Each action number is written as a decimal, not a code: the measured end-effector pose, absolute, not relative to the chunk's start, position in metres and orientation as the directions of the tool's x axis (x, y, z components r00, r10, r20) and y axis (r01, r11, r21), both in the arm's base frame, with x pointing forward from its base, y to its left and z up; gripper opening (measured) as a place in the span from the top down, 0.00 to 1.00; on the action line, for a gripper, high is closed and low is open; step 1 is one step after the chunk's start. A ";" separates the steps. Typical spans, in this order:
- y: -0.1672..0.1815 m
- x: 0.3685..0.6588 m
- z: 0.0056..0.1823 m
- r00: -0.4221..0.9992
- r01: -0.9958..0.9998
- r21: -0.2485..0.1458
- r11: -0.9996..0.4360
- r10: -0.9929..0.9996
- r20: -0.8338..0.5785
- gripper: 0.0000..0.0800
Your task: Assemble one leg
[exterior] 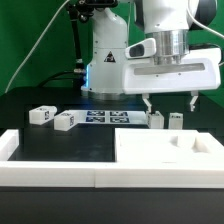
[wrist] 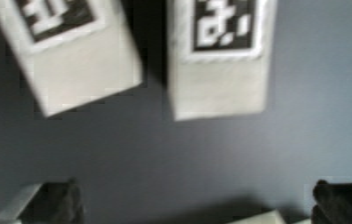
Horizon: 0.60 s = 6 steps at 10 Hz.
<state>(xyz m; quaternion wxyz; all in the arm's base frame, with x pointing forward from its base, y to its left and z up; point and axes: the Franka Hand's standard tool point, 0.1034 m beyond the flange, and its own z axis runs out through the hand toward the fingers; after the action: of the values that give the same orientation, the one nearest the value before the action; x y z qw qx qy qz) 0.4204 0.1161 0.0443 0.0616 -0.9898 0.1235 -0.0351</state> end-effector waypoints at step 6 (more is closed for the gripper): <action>0.126 0.410 0.044 0.914 -0.225 -0.105 -0.969 -0.173 -0.367 0.19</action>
Offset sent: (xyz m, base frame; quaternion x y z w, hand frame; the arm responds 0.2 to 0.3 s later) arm -0.0054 0.0153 0.0031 -0.0229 -0.2222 0.0076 0.9747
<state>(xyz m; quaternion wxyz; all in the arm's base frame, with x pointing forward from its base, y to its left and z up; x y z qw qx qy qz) 0.4099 0.1258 0.0442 0.0726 -0.9756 0.1021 0.1805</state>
